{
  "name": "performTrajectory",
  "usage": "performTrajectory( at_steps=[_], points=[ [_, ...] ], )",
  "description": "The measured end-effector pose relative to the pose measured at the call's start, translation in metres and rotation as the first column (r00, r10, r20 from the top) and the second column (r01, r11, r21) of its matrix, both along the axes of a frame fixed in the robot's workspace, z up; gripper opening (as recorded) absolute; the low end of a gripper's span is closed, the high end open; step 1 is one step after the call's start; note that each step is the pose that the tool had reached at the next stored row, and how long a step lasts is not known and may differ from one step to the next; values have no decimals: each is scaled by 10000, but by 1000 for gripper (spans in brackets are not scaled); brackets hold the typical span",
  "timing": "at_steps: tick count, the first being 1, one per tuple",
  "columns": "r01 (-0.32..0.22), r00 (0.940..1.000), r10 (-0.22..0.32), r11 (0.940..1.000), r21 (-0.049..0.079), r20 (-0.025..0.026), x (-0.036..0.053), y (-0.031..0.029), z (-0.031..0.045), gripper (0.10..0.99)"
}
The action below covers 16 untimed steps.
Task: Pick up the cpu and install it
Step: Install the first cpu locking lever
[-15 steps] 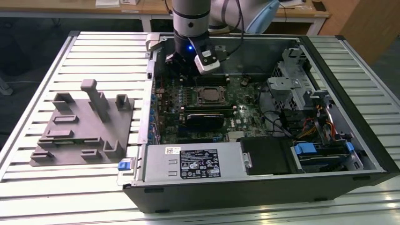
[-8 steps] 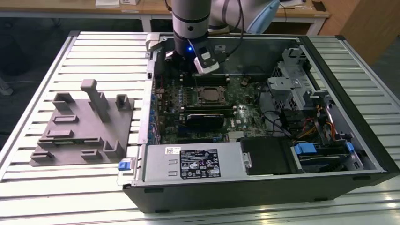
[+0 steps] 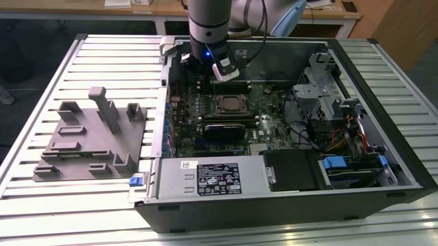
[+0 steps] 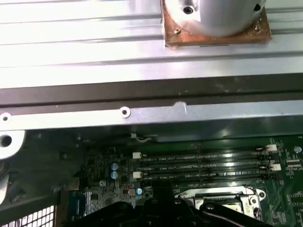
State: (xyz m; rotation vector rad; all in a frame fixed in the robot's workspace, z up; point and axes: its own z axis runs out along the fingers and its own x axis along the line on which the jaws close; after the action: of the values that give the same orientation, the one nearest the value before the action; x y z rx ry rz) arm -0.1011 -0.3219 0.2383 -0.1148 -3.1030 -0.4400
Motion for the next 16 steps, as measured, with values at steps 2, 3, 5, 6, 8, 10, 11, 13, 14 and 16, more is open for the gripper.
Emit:
performTrajectory(
  at_steps=[2,3,5,6,8,10,11,13,14,16],
  points=[
    [0,10000,0,10000,1,0,0,0,17,106],
    [0,10000,0,10000,1,0,0,0,29,106],
    [0,10000,0,10000,3,2,0,0,38,106],
    [0,10000,0,10000,3,2,0,0,38,106],
    [0,10000,0,10000,3,3,0,0,39,106],
    [-2,10000,2,10000,-1,0,11,0,40,106],
    [-2,10000,2,10000,-1,-1,27,0,40,106],
    [-1,10000,1,10000,1,1,70,0,40,106],
    [-1,10000,1,10000,0,1,94,0,40,106],
    [0,10000,0,10000,0,1,157,0,40,106]
  ],
)
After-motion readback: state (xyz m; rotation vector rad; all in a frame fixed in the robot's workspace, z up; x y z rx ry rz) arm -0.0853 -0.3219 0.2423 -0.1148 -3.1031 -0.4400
